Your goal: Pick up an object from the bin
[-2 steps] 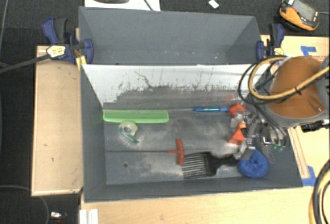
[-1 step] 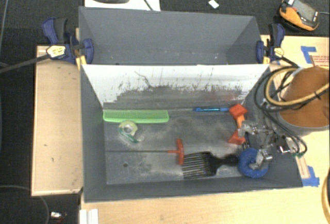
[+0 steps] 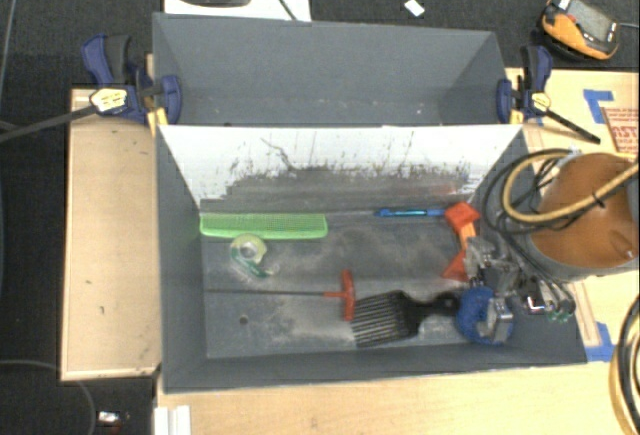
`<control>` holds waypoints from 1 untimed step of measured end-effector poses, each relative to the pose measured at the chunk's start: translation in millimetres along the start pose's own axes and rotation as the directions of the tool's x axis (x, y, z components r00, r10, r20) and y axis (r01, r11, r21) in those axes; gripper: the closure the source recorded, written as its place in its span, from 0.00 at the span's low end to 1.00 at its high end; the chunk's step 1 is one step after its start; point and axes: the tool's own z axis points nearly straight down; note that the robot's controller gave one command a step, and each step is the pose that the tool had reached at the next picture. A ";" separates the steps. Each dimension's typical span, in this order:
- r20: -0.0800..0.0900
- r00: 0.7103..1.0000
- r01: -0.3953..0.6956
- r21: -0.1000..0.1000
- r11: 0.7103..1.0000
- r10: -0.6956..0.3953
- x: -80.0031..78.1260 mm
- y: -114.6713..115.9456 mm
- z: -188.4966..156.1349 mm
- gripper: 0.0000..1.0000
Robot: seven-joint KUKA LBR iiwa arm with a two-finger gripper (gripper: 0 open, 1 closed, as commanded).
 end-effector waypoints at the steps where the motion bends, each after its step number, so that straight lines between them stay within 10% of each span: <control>1: -0.016 0.968 0.249 -0.003 0.968 -0.249 -6.0 39.5 -0.1 1.00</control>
Offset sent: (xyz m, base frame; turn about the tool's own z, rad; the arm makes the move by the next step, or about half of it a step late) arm 0.0000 0.0000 0.0000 0.0000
